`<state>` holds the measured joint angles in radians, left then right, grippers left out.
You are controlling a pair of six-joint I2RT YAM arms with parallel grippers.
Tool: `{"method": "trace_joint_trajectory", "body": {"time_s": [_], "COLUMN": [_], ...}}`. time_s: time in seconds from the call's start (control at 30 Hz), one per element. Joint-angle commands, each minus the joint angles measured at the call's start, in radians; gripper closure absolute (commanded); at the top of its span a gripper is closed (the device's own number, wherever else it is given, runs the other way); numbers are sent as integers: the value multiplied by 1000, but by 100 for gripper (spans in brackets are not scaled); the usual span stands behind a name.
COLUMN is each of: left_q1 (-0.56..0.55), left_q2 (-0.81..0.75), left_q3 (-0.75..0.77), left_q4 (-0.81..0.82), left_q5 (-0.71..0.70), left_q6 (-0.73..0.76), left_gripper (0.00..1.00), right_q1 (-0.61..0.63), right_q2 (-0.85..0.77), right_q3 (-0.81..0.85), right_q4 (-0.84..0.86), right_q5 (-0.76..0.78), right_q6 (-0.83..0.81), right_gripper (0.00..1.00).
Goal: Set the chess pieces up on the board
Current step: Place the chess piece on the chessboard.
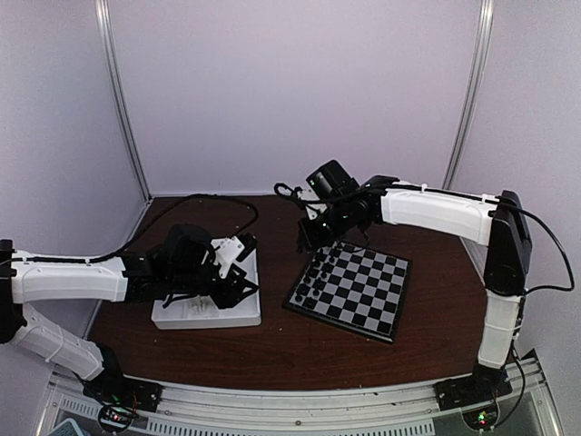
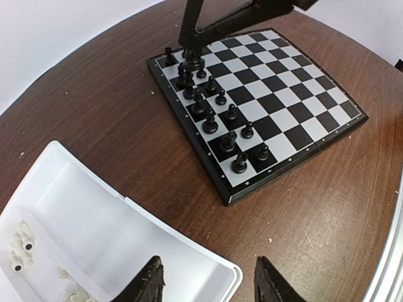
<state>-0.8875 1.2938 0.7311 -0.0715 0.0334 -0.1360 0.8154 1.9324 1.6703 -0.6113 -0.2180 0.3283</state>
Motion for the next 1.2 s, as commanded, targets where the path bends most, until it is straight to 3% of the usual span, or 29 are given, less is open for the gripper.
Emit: {"method": "trace_joint_trajectory", "body": {"time_s": [0.0,0.4,1.17], "left_q1": [-5,-5,-5], "left_q2": [-22,-11,-11], "left_q3": [-10,9,19], "left_q4": [52,42,16], "left_q5": [-19,-62,-113], "left_q6": [-17,-28,-25], "left_gripper": [50,51,51], "right_q1": [-42,-129,-156], "right_q2": [-11,90,225], "right_q3": [40,106,145], "right_q4": [-90,-91,-10], "right_q5": [246,295,257], "right_q6": [-137,-155,-140], "right_gripper": [100,100,100]}}
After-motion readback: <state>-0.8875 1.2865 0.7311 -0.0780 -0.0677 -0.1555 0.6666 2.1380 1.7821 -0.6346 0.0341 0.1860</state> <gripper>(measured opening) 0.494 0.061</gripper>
